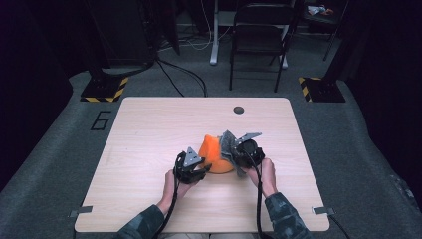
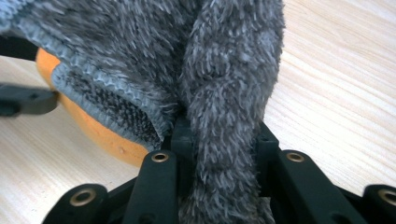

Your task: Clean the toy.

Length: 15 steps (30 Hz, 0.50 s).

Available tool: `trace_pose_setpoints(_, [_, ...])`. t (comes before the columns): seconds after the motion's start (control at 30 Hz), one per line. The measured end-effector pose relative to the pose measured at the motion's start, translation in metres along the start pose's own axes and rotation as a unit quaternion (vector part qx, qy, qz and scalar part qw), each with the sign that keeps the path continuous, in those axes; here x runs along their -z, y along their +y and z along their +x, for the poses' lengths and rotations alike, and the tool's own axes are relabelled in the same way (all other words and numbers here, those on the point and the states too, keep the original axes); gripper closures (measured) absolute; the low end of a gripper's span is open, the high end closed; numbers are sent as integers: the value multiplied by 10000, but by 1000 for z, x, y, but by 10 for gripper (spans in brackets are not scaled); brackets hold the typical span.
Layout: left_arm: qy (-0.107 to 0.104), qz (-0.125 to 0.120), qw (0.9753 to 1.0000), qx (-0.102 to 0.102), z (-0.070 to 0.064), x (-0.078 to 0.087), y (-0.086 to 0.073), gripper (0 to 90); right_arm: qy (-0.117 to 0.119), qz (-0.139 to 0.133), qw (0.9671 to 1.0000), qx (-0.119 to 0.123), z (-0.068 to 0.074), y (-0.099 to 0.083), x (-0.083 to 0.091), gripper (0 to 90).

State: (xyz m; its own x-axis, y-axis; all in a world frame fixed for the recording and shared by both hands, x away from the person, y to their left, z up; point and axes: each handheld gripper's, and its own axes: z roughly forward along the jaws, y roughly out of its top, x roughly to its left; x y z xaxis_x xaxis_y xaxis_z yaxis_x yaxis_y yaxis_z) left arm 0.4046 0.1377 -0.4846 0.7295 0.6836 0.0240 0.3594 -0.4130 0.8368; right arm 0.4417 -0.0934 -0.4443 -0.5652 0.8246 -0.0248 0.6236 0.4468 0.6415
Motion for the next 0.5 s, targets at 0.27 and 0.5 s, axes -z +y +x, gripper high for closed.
trace_pose_setpoints(0.27, [120,110,9999,-21,-1,-4,-2,460,11,-14,10000,-71,-5,-2,-2,700])
trace_pose_setpoints(0.5, [196,15,9998,-61,-3,-10,-5,743,31,-19,10000,-50,-5,-2,-3,700])
